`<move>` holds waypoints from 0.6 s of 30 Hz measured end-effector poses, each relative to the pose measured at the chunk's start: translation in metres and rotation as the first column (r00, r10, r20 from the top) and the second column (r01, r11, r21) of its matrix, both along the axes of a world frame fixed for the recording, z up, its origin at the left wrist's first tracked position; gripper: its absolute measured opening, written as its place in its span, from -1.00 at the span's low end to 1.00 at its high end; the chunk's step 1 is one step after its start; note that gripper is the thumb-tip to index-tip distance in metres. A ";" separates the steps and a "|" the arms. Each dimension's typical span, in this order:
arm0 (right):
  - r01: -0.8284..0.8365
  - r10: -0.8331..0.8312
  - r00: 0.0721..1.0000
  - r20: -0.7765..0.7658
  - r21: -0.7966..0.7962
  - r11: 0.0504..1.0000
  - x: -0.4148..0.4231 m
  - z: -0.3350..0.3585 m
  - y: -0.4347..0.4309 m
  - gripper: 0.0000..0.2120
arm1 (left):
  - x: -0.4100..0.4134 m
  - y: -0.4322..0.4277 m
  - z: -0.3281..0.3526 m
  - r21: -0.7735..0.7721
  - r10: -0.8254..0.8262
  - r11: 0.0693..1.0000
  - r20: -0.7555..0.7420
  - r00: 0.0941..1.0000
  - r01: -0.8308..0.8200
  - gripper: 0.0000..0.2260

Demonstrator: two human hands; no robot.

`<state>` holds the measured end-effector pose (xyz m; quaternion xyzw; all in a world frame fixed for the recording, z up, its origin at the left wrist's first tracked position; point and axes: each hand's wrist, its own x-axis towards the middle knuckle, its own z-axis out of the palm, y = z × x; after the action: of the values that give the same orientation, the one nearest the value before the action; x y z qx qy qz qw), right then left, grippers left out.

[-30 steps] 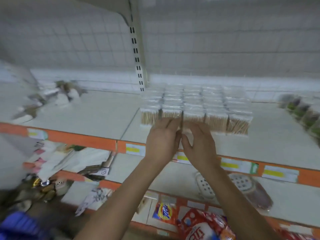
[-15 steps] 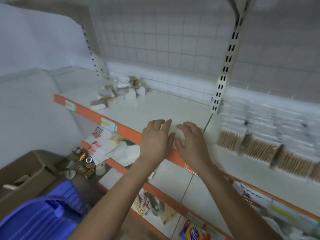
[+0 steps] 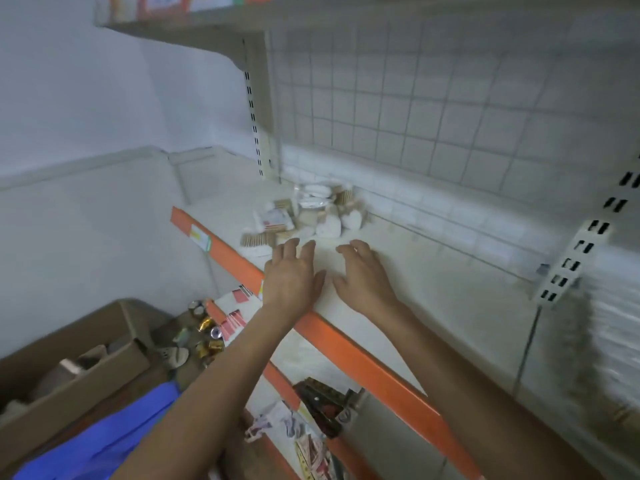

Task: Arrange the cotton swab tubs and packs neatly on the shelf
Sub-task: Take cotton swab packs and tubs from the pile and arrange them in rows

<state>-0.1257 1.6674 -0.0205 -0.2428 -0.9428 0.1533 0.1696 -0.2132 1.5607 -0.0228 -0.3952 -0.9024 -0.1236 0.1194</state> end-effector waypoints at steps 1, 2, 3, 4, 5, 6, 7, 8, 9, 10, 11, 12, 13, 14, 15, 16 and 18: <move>0.018 -0.018 1.000 -0.001 -0.002 1.000 -0.013 0.001 0.004 -0.50 | -0.015 0.003 0.002 -0.005 0.011 1.000 0.003 1.000 -0.011 -0.46; 0.037 -0.037 0.999 -0.001 -0.007 0.999 -0.025 0.002 0.008 -0.50 | -0.030 0.005 0.004 -0.005 0.019 1.000 0.003 1.000 -0.019 -0.47; 0.054 -0.054 0.999 0.000 -0.013 0.998 -0.037 0.003 0.012 -0.50 | -0.044 0.008 0.006 -0.006 0.023 1.000 0.002 1.000 -0.023 -0.47; 0.070 -0.070 0.998 0.002 -0.023 0.997 -0.049 0.003 0.015 -0.50 | -0.058 0.010 0.009 -0.005 0.027 1.000 0.007 1.000 -0.027 -0.48; 0.086 -0.086 0.996 0.004 -0.030 0.996 -0.060 0.002 0.019 -0.49 | -0.073 0.013 0.011 0.002 0.033 0.999 0.026 0.999 -0.033 -0.48; 0.101 -0.100 0.995 0.004 -0.034 0.994 -0.071 0.002 0.022 -0.49 | -0.085 0.015 0.014 0.013 0.040 0.999 0.049 0.998 -0.041 -0.48; 0.117 -0.117 0.993 0.002 -0.033 0.993 -0.081 0.001 0.025 -0.48 | -0.097 0.017 0.016 0.017 0.047 0.999 0.074 0.996 -0.048 -0.48; 0.136 -0.136 0.991 0.000 -0.034 0.990 -0.090 0.000 0.028 -0.48 | -0.109 0.018 0.018 0.015 0.051 0.999 0.098 0.994 -0.053 -0.49; 0.159 -0.160 0.987 -0.001 -0.041 0.986 -0.099 -0.001 0.030 -0.49 | -0.120 0.020 0.018 0.013 0.057 0.998 0.122 0.991 -0.059 -0.49; 0.184 -0.184 0.983 -0.001 -0.050 0.982 -0.107 -0.001 0.032 -0.50 | -0.130 0.022 0.017 0.017 0.070 0.997 0.145 0.987 -0.073 -0.51; 0.208 -0.209 0.978 0.001 -0.055 0.977 -0.114 -0.003 0.034 -0.52 | -0.139 0.023 0.017 0.026 0.094 0.995 0.166 0.982 -0.100 -0.51; 0.231 -0.231 0.973 0.005 -0.059 0.971 -0.121 -0.004 0.035 -0.54 | -0.148 0.024 0.015 0.028 0.126 0.991 0.191 0.973 -0.134 -0.50; 0.250 -0.250 0.968 0.009 -0.064 0.966 -0.126 -0.007 0.035 -0.56 | -0.156 0.025 0.014 0.013 0.161 0.986 0.219 0.962 -0.167 -0.49; 0.267 -0.267 0.964 0.011 -0.075 0.961 -0.130 -0.009 0.035 -0.57 | -0.162 0.026 0.013 -0.017 0.188 0.982 0.251 0.950 -0.190 -0.49; 0.283 -0.284 0.959 0.009 -0.089 0.955 -0.132 -0.011 0.035 -0.59 | -0.166 0.027 0.011 -0.050 0.203 0.979 0.279 0.939 -0.197 -0.51; 0.300 -0.301 0.954 0.005 -0.103 0.948 -0.134 -0.013 0.034 -0.59 | -0.168 0.028 0.010 -0.069 0.206 0.978 0.293 0.933 -0.195 -0.54; 0.327 -0.331 0.944 -0.014 -0.122 0.937 -0.134 -0.016 0.032 -0.58 | -0.170 0.028 0.007 -0.049 0.179 0.984 0.258 0.949 -0.172 -0.58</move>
<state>-0.2600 1.6998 -0.0369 -0.4037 -0.8753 0.1824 0.1940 -0.3831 1.5882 -0.0161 -0.2953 -0.9432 -0.1519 0.0046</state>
